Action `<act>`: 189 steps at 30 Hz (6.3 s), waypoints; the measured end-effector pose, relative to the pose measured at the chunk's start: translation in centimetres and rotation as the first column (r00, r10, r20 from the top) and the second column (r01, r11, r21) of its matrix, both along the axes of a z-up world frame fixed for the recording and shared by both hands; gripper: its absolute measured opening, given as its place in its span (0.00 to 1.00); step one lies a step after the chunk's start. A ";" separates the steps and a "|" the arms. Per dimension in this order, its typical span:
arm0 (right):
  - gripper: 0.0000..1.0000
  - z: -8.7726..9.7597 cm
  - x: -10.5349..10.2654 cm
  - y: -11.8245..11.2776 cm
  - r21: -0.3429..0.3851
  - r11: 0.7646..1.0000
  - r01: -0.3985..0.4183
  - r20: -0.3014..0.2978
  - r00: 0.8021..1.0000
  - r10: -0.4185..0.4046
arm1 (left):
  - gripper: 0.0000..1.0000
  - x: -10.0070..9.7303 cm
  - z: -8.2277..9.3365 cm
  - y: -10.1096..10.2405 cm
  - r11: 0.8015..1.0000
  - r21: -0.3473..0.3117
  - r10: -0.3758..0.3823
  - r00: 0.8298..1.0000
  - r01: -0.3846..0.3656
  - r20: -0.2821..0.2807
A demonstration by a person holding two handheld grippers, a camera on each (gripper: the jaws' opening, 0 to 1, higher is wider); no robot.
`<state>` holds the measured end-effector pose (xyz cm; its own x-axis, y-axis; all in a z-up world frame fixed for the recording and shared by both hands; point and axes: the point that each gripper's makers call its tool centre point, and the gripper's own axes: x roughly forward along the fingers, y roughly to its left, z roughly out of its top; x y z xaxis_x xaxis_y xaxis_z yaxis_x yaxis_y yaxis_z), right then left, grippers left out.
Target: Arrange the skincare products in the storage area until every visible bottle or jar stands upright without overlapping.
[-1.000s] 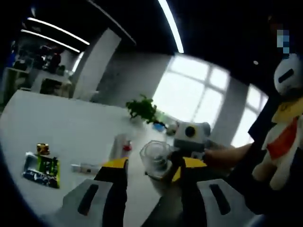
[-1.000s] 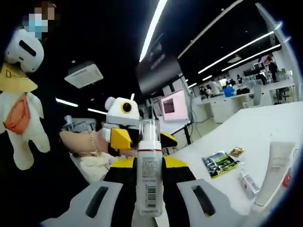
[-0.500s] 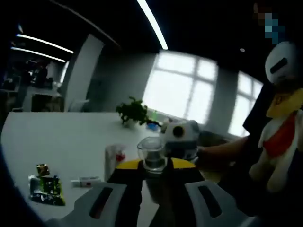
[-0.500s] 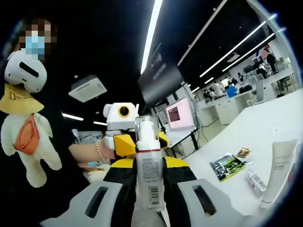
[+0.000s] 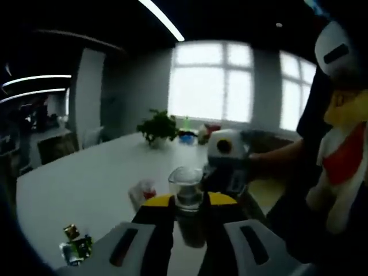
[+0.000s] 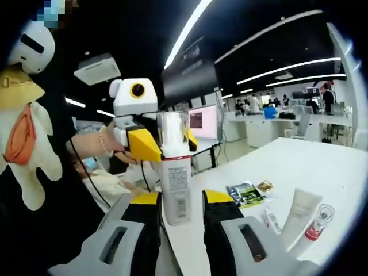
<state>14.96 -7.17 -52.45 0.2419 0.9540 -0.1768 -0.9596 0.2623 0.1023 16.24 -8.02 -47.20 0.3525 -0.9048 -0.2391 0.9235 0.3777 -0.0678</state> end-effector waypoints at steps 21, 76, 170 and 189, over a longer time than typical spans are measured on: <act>0.19 -3.2 -0.6 -3.9 -0.116 0.993 -0.029 0.007 1.000 0.030 | 0.18 -1.0 -2.9 -5.2 0.993 0.056 -0.102 0.994 0.101 0.027; 0.19 -17.1 7.7 -10.6 -0.374 0.927 -0.016 -0.009 1.000 0.014 | 0.19 7.3 -18.6 -11.0 0.932 0.308 -0.173 0.982 0.190 -0.081; 0.37 -21.6 11.7 -13.8 -0.471 0.881 -0.035 -0.091 0.996 -0.009 | 0.26 11.5 -21.8 -10.7 0.934 0.356 0.027 0.993 0.014 -0.111; 0.65 -21.6 8.8 -14.4 -0.535 0.844 0.048 -0.127 0.983 -0.136 | 0.43 8.8 -21.7 -4.6 0.916 0.386 0.189 0.966 -0.109 -0.175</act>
<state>23.79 -21.55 -74.08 0.2516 0.6802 -0.6885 -0.9120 0.4048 0.0666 25.06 -12.58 -68.93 0.3839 -0.6778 -0.6271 0.8353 0.5444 -0.0770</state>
